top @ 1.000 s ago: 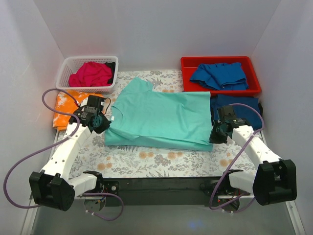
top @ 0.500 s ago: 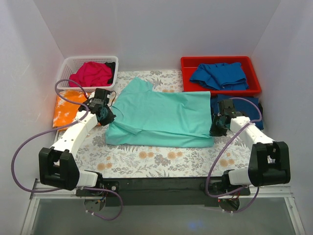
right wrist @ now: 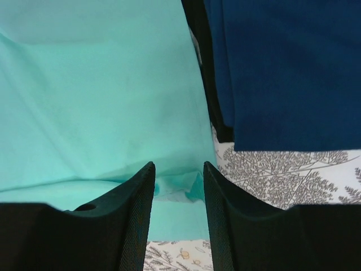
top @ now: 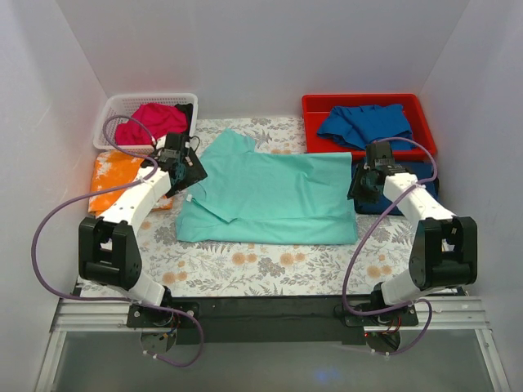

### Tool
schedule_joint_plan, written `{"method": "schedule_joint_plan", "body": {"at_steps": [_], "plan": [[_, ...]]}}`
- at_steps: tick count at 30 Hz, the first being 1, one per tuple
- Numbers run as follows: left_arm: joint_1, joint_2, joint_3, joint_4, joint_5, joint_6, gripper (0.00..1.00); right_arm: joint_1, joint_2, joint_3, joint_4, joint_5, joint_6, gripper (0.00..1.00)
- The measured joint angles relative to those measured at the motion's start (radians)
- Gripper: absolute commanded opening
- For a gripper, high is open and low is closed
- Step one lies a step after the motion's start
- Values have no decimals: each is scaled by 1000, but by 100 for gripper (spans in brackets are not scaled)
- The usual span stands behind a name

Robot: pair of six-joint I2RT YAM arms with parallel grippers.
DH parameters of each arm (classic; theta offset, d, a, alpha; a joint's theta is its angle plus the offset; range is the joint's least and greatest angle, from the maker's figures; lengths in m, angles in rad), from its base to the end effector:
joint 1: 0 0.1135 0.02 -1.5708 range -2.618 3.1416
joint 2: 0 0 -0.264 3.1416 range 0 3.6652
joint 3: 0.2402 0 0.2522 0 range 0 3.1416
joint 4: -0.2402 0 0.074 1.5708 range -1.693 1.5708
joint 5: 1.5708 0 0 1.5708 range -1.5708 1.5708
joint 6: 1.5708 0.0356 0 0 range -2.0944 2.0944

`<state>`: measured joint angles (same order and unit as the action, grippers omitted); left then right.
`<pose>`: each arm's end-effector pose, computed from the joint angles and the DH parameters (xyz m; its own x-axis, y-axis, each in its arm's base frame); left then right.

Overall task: Fold and stack the t-shirts
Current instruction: Fold the flattened tshirt in 1/3 of the way

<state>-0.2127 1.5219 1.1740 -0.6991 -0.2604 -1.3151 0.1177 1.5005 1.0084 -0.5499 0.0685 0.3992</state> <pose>0.3070 -0.0569 0.2562 -0.2897 -0.8939 -0.3422 -0.7991 0.4226 -0.4275 0.2992 0.0329 0.2194 -0.8222 0.2933 -0.4878 0.2569 0.9560 0.1416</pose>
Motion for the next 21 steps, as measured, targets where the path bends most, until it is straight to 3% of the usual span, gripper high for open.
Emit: {"method": "schedule_joint_plan", "body": {"at_steps": [6,13,21], "plan": [[0,-2,48,34,16,17,82,5,-29,39,23,13,-31,46],[0,-101,-97,-5,165,18,67,84,-93,-56,7,-8,-60,45],[0,-105,-143,-42,262,13,59,222,-34,-90,-16,-87,-82,43]]}}
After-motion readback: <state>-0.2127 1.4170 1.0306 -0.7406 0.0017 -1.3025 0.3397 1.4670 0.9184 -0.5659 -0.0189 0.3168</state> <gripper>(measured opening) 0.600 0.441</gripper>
